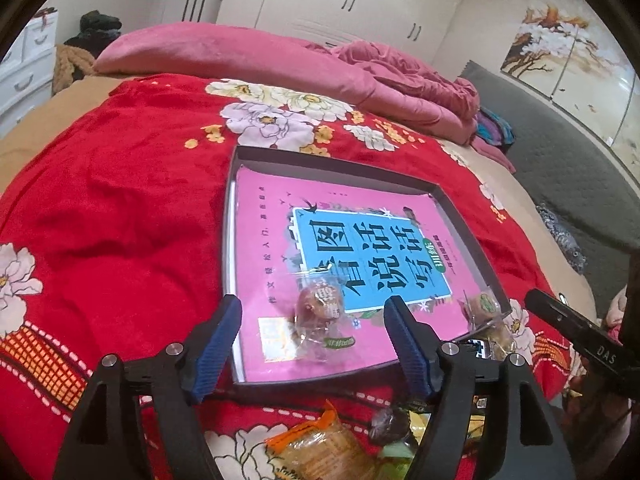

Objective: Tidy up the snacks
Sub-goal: 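Withdraw both open tools from the tray back toward the snack pile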

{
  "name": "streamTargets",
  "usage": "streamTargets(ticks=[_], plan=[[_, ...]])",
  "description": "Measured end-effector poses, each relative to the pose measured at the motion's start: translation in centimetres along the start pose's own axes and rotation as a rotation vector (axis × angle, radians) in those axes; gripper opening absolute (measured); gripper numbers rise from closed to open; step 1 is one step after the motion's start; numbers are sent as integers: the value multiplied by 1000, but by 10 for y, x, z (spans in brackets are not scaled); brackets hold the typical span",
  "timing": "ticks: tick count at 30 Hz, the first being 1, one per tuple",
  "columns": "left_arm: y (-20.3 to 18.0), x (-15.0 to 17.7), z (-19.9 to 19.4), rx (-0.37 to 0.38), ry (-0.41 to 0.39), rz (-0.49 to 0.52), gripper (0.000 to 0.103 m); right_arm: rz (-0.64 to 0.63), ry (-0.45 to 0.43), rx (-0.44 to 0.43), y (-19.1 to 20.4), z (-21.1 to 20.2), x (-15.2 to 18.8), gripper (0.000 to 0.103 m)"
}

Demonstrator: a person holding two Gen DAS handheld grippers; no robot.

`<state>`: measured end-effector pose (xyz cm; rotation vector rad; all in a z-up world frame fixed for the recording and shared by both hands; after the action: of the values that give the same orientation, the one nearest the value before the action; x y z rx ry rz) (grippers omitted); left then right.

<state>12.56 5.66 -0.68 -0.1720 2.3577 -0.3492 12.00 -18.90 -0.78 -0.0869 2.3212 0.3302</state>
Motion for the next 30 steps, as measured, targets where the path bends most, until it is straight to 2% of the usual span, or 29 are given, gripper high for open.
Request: streamTargets(ticks=[11, 30], plan=[[3, 7, -14, -8, -4, -17, 76, -51, -39, -30, 15, -19, 2, 72], [0, 21, -33, -38, -5, -17, 76, -139, -54, -42, 33, -43, 16, 73]])
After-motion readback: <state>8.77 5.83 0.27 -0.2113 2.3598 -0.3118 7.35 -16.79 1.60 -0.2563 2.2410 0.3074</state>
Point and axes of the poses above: each gripper's, at about its wrist camera, not at the fingertips, and z roughly the way its jaws point, y to its left, x to its underside, the point moved 1 cm from there along z, roughly the way its jaws point, and after that the axes turned 2 degrees about -x, right-handed, at the moved point
